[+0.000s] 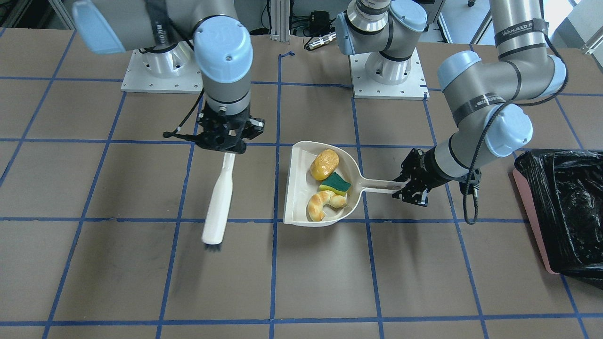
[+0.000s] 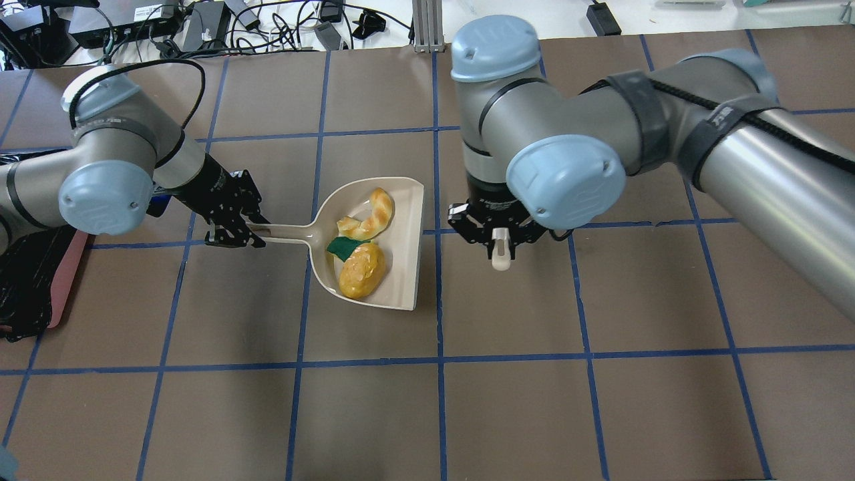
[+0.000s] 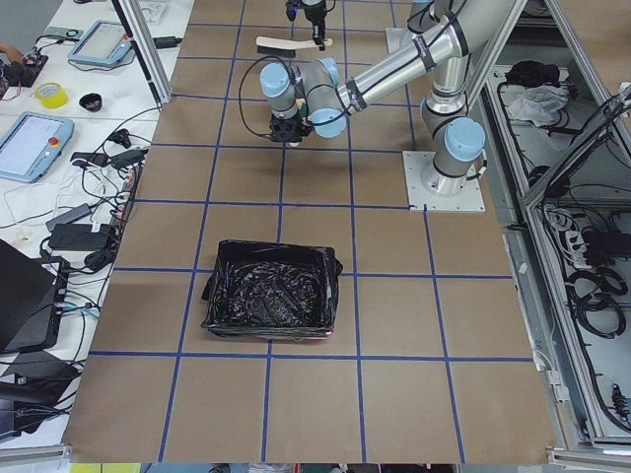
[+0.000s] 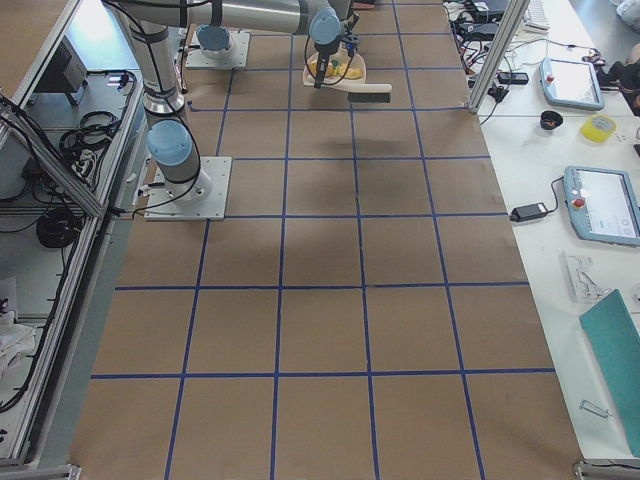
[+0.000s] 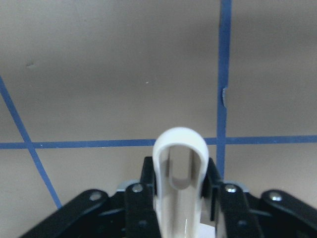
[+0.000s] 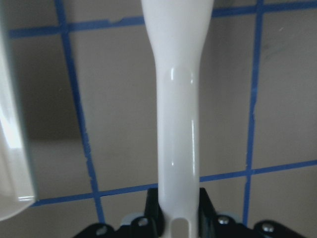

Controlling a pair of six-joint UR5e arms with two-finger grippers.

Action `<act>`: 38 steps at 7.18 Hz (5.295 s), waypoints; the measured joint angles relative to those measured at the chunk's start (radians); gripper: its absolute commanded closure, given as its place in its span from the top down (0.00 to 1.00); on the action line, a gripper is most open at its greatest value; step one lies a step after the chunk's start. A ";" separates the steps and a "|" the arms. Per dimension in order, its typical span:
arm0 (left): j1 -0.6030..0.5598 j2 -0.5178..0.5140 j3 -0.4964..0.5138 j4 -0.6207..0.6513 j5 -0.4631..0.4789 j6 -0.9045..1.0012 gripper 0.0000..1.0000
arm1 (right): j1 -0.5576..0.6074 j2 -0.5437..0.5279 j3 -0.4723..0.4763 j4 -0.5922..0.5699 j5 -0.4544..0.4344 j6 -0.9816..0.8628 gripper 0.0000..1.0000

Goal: Sweep and dump trash into bin
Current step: 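Carry the dustpan toward the bin with the left gripper while the right withdraws, then tip the dustpan over the black bin with the left gripper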

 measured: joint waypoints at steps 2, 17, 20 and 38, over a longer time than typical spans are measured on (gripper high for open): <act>0.053 -0.016 0.058 -0.010 -0.007 0.013 0.00 | -0.172 0.004 -0.023 -0.012 -0.043 -0.232 0.00; 0.467 -0.476 1.089 -0.620 0.182 0.200 0.00 | -0.570 0.209 0.023 -0.167 -0.092 -0.661 0.00; 0.544 -0.503 1.150 -0.625 0.199 0.285 0.00 | -0.571 0.176 0.105 -0.268 -0.106 -0.698 0.00; 0.615 -0.426 1.019 -0.041 0.666 0.576 0.00 | -0.587 0.151 0.160 -0.343 -0.097 -0.691 0.32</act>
